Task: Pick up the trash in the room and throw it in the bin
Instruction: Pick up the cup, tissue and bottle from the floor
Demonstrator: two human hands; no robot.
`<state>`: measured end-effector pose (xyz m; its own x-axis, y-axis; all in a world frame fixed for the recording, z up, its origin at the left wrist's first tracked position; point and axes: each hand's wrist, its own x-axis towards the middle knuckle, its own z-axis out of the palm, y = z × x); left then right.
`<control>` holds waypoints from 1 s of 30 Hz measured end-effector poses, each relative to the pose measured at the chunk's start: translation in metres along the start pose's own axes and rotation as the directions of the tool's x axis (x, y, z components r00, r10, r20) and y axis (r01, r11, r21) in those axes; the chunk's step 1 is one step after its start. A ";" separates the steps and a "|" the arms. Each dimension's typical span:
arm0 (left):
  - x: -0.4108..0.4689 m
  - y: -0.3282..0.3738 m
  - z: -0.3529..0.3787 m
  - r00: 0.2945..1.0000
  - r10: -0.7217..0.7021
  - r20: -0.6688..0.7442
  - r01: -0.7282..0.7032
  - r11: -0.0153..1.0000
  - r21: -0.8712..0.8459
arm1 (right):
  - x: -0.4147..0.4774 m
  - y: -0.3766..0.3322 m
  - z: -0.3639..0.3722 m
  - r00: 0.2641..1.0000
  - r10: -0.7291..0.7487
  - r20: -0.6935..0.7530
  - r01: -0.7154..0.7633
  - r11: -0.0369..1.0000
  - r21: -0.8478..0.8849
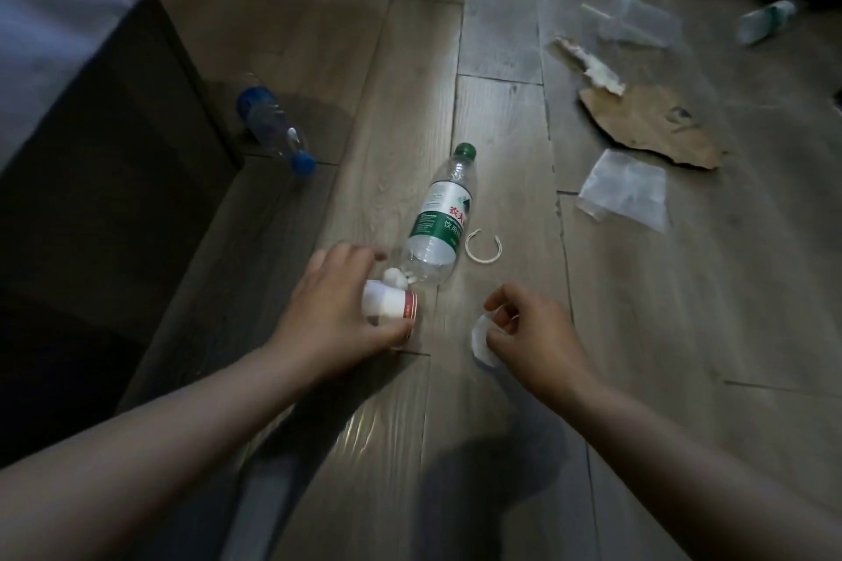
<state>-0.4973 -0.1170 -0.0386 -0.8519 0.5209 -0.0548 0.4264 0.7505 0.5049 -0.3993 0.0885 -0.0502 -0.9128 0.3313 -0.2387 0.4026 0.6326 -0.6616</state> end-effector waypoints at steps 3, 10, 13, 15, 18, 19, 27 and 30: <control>0.010 0.000 0.009 0.999 0.011 0.040 -0.012 1.000 0.025 | 0.005 0.008 0.002 0.999 0.031 0.024 -0.031 1.000 0.002; 0.013 -0.006 0.016 0.983 0.006 0.184 -0.050 0.971 0.234 | 0.013 0.015 0.000 0.999 0.033 -0.012 -0.033 0.999 0.041; 0.009 -0.001 0.020 0.974 -0.011 0.225 -0.048 0.967 0.252 | 0.018 0.017 -0.002 0.999 0.039 -0.030 -0.039 0.999 0.016; 0.006 0.003 0.026 0.971 -0.027 0.238 -0.023 0.979 0.202 | 0.022 0.020 -0.004 0.999 0.036 -0.038 -0.037 0.999 -0.008; 0.006 0.001 0.026 0.977 -0.042 0.211 0.003 0.983 0.184 | 0.032 0.024 -0.009 0.997 0.017 -0.081 -0.023 0.997 -0.079; 0.008 -0.002 0.026 0.978 -0.048 0.202 0.010 0.983 0.184 | 0.036 0.025 -0.011 0.996 0.002 -0.086 -0.011 0.994 -0.106; 0.010 -0.005 0.030 0.968 -0.080 0.237 0.054 0.992 0.114 | 0.073 0.030 -0.014 0.971 -0.136 0.194 0.210 0.875 -0.437; 0.006 -0.002 0.030 0.966 -0.097 0.240 0.074 0.992 0.104 | 0.060 0.036 -0.016 0.965 -0.184 0.187 0.252 0.849 -0.465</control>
<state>-0.4936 -0.1031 -0.0657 -0.7910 0.5281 -0.3088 0.3916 0.8249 0.4076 -0.4387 0.1426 -0.0773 -0.9676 0.0727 -0.2418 0.1437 0.9460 -0.2907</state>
